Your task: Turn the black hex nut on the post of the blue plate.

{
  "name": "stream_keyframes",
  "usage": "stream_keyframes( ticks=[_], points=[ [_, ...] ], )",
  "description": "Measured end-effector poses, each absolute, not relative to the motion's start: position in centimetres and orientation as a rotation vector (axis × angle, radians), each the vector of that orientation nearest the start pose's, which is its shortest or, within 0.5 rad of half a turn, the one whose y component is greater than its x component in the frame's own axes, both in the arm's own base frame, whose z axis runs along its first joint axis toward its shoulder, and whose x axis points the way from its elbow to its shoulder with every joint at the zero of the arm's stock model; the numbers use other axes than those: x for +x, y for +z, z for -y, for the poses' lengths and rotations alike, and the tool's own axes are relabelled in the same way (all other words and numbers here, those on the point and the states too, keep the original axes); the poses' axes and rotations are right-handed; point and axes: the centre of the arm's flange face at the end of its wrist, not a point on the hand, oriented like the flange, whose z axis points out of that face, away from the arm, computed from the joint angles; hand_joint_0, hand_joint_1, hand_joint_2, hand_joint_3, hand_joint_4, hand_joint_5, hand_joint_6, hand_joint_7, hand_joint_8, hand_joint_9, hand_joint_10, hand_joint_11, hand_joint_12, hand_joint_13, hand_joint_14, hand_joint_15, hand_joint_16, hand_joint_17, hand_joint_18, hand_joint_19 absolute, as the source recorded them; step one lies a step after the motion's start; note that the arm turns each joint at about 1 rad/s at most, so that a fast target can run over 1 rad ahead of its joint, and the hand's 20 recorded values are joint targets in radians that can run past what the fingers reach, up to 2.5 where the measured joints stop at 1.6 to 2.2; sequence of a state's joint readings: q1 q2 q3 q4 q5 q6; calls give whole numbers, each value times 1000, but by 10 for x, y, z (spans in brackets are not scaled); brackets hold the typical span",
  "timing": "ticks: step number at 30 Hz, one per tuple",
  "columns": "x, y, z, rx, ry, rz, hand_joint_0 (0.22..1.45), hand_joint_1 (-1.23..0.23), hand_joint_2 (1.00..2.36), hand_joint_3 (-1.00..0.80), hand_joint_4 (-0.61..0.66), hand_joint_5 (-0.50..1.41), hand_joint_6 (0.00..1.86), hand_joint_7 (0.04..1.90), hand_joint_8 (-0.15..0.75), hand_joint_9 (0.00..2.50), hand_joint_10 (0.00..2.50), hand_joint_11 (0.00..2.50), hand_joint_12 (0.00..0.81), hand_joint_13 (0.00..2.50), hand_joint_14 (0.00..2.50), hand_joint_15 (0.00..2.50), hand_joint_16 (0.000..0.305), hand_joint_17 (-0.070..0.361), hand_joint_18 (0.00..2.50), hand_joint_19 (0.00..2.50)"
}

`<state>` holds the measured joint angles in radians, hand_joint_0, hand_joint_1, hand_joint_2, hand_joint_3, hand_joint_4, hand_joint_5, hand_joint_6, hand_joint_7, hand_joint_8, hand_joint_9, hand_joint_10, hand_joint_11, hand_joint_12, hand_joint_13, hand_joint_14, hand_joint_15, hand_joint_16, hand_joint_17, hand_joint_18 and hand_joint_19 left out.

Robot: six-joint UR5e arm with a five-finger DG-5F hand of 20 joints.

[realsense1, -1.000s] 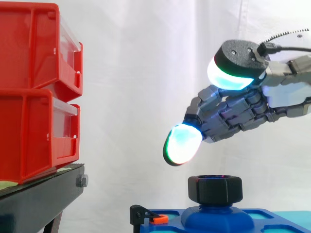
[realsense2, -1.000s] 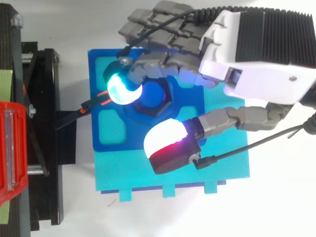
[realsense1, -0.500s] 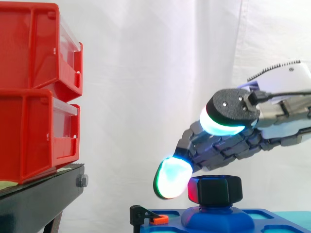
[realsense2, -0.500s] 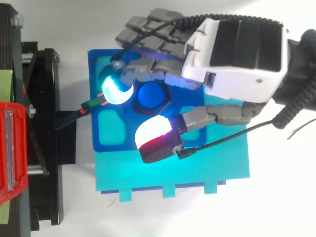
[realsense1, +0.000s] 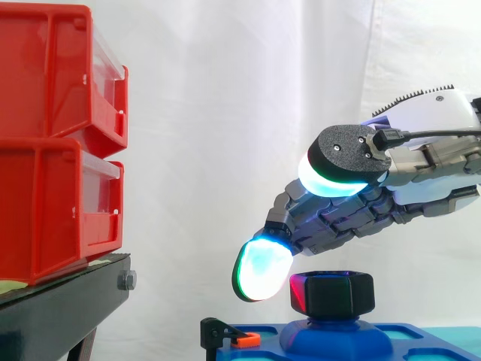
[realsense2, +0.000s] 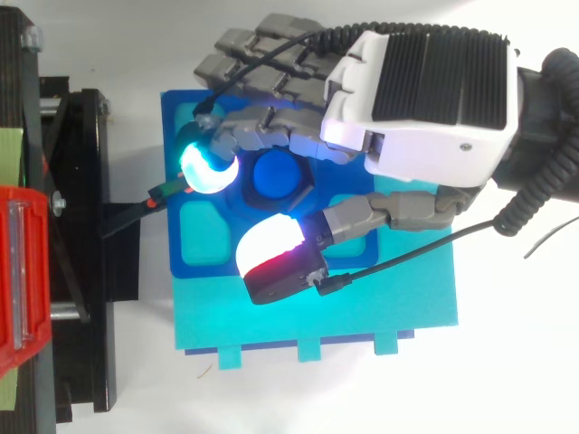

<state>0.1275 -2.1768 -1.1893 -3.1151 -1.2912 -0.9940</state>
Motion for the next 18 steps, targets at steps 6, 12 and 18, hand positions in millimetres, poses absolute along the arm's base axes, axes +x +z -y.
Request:
stream_keyframes(
  ticks=[6,12,18],
  points=[
    [713,308,71,589,263,-1674,471,-204,1000,-500,142,-233,502,737,223,68,0,0,374,0,1,0,61,136,0,82],
    [711,307,70,585,264,-1692,471,-204,1000,-500,143,-232,502,743,222,69,0,0,375,0,0,0,61,136,0,83],
    [706,305,74,577,239,-1733,471,-204,1000,-500,147,-231,502,751,223,70,0,0,376,0,1,0,61,136,0,83]
  ],
)
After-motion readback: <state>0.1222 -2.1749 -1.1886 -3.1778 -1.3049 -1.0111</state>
